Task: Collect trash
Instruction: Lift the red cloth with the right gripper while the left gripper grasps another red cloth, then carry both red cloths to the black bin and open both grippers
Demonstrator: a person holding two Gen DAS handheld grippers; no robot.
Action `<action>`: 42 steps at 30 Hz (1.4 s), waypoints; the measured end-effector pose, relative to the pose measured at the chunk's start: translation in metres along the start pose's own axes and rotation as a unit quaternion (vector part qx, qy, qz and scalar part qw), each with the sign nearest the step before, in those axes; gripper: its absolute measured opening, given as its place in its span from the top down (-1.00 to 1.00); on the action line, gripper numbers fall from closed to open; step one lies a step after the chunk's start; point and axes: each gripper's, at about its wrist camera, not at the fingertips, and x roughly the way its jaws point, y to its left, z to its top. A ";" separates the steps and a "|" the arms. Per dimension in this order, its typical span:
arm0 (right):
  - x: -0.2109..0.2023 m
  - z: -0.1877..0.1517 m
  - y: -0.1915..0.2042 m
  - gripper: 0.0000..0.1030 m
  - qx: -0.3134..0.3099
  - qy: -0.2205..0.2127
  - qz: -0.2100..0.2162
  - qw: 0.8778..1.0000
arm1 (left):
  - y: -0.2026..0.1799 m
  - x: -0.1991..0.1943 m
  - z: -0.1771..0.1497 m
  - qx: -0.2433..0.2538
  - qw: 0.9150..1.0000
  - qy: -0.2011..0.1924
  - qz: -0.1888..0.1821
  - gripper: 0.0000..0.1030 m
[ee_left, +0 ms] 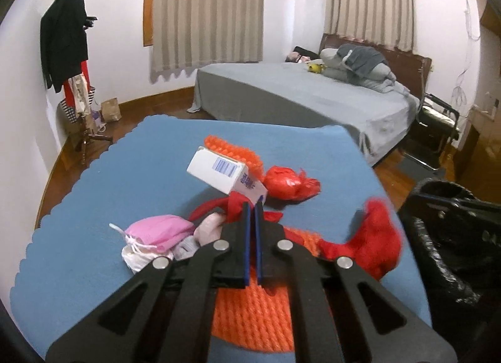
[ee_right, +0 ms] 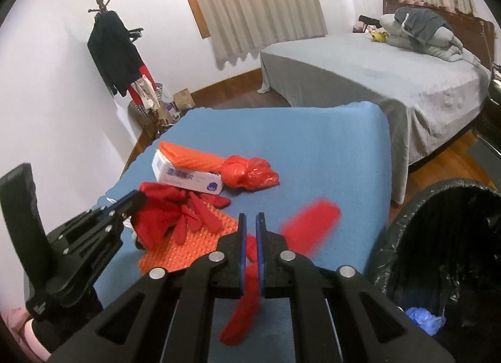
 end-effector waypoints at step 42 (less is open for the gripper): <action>0.035 -0.025 -0.024 0.74 0.006 0.057 -0.010 0.998 | -0.017 0.010 -0.004 0.013 0.998 0.020 -0.058 0.97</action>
